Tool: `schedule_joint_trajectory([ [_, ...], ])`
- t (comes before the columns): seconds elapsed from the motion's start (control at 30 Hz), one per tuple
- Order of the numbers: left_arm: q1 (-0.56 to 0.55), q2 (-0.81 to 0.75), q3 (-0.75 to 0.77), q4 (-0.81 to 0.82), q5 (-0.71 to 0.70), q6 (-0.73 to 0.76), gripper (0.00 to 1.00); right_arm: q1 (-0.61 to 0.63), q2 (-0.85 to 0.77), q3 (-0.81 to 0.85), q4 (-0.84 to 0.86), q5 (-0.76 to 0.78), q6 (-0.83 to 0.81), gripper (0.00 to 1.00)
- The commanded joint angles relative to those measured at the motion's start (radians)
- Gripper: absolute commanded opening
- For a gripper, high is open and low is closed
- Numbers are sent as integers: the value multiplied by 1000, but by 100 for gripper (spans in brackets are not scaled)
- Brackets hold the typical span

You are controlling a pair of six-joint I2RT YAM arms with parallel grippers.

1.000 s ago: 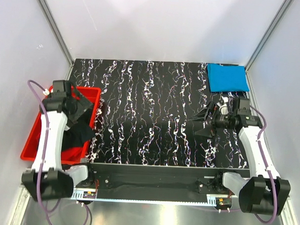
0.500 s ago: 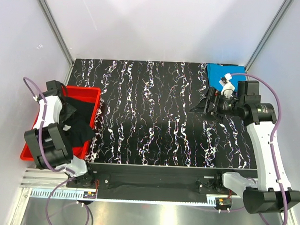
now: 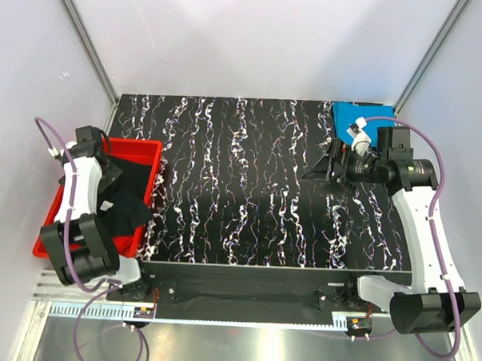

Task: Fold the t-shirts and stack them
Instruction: Grab the tshirt from the pile

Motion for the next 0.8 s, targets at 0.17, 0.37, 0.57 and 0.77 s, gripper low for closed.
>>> schedule_joint_trajectory([
  [0.17,-8,-64,-45,-66,-105,-36,93,13,10,-9,28,-47,-6,97],
  [0.37,-6,-79,-103,-57,-79,-56,90,15,5,-14,18,-49,-6,96],
  [0.57,-3,-75,-125,-68,-103,-62,77,15,-9,-24,18,-49,3,95],
  [0.77,1,-84,-138,-61,-91,-62,61,15,-18,-38,27,-53,12,94],
])
